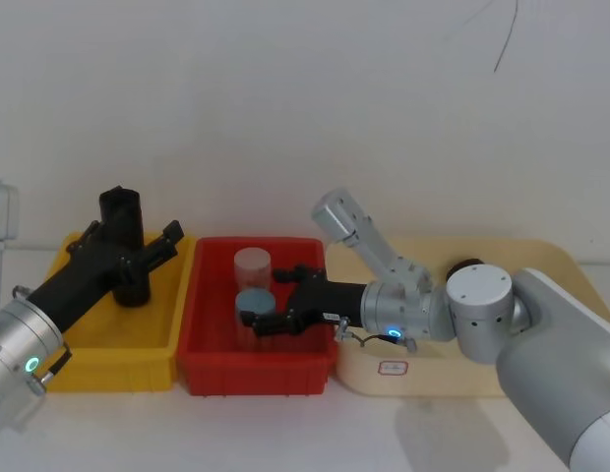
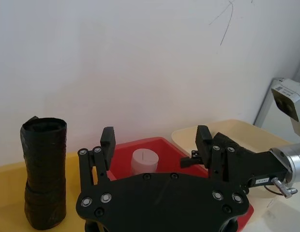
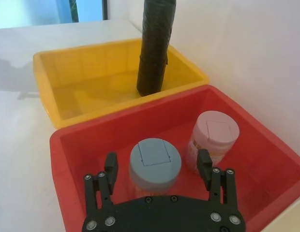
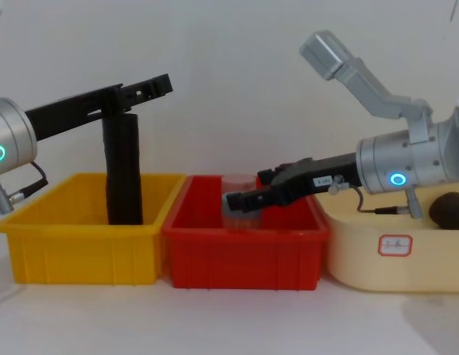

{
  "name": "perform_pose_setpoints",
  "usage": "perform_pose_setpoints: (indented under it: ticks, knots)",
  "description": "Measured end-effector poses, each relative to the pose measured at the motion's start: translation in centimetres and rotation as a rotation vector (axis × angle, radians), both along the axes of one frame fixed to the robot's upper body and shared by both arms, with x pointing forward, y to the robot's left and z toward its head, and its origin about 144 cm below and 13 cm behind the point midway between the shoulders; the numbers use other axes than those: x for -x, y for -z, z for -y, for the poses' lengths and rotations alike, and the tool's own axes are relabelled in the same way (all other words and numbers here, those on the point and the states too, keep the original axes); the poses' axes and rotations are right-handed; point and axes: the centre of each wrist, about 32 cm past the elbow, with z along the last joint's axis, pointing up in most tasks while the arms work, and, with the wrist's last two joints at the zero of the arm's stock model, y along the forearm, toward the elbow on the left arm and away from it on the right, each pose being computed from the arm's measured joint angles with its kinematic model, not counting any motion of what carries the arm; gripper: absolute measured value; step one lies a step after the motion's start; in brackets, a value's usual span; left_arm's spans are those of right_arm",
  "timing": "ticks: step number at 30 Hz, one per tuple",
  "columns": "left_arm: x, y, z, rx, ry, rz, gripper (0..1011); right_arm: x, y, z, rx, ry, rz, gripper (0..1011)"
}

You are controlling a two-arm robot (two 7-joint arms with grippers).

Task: Pick up the garbage bag with the one hand and transfer it to the other hand.

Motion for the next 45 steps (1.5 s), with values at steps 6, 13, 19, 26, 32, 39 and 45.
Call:
perform_pose_setpoints:
  ticks: [6,13,19,26,32,39,45]
  knots:
    - [0.0,0.0,0.0,0.000,0.000,0.000,1001,-0.2,0.0,-0.3,0.009,-0.009,-0.006,1001]
    - [0.0,0.0,0.0,0.000,0.000,0.000,1001,-0.5,0.0,-0.9,0.031,-0.028,-0.016,1000]
    - [0.0,0.0,0.0,0.000,0.000,0.000,1001,-0.6,0.0,-1.4,0.049,-0.044,-0.018,889]
    - [0.0,0.0,0.0,0.000,0.000,0.000,1001,-0.7,0.1,-2.0,0.066,-0.062,-0.008,713]
    - [0.0,0.0,0.0,0.000,0.000,0.000,1001,-0.6,0.2,-2.2,0.066,-0.068,-0.002,681]
    - [0.0,0.0,0.0,0.000,0.000,0.000,1001,-0.4,-0.2,-2.5,0.050,-0.067,0.026,681]
    - [0.0,0.0,0.0,0.000,0.000,0.000,1001,-0.1,-0.8,-2.3,0.021,-0.055,0.070,681]
